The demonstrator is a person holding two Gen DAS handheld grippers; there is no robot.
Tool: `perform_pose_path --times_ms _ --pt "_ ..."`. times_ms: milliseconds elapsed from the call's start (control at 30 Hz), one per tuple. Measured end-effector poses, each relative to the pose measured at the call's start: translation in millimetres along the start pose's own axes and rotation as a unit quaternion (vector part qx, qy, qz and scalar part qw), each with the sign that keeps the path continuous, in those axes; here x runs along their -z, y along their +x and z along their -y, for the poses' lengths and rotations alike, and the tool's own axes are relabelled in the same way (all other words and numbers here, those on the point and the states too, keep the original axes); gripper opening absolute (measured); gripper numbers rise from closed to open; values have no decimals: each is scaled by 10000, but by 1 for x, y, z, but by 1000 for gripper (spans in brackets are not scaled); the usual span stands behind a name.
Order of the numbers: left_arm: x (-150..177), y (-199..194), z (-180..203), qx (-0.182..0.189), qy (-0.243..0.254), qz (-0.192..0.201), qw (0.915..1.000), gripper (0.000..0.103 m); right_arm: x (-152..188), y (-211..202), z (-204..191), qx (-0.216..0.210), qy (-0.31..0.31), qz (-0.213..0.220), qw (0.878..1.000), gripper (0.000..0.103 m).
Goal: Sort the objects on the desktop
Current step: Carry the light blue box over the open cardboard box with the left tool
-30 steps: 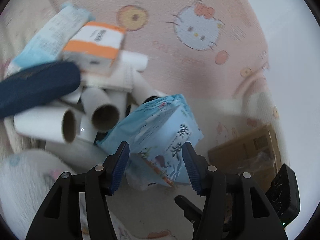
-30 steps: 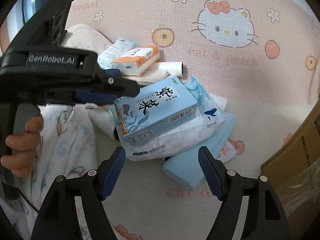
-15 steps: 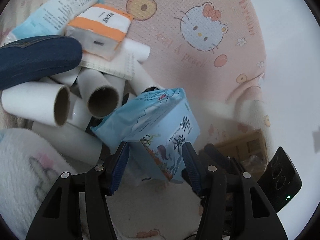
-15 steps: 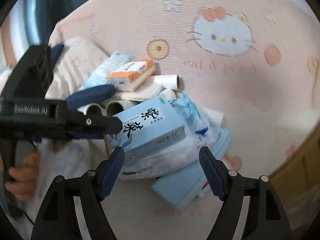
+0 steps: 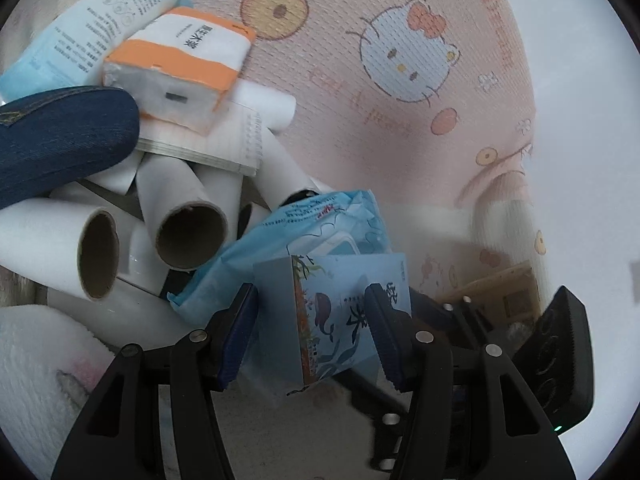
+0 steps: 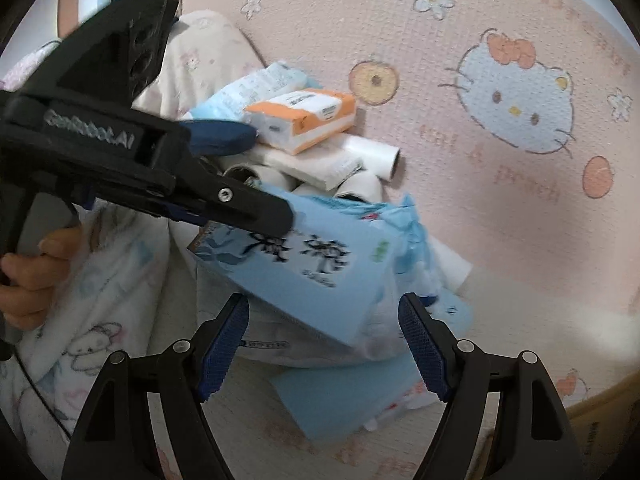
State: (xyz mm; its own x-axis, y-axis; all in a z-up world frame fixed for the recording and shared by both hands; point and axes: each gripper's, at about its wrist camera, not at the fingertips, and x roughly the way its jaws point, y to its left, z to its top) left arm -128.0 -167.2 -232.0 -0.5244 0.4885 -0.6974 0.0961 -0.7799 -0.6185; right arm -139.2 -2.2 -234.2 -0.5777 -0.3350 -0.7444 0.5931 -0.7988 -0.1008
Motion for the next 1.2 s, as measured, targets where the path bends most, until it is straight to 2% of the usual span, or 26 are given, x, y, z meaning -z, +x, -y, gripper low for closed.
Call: perform_pose_path --times_ms 133,300,433,600,867,1033,1200 --pt "2 -1 2 -42 73 38 10000 59 1 6 -12 155 -26 -8 9999 77" --pt "8 -11 15 -126 355 122 9992 59 -1 -2 -9 5 188 -4 9998 77" --pt "12 -25 39 -67 718 207 9972 59 -4 -26 -12 246 159 64 9996 77" --pt "12 -51 84 119 1153 390 9925 59 -9 -77 -6 577 324 420 9969 77" --pt "21 -83 165 500 1815 655 9799 59 -15 -156 3 1257 540 884 9866 77" --pt "41 -85 221 734 2513 638 9630 59 3 -207 17 1656 783 1080 9771 77" --pt "67 -84 268 903 2868 677 9513 59 25 -244 28 2263 887 1121 9635 77"
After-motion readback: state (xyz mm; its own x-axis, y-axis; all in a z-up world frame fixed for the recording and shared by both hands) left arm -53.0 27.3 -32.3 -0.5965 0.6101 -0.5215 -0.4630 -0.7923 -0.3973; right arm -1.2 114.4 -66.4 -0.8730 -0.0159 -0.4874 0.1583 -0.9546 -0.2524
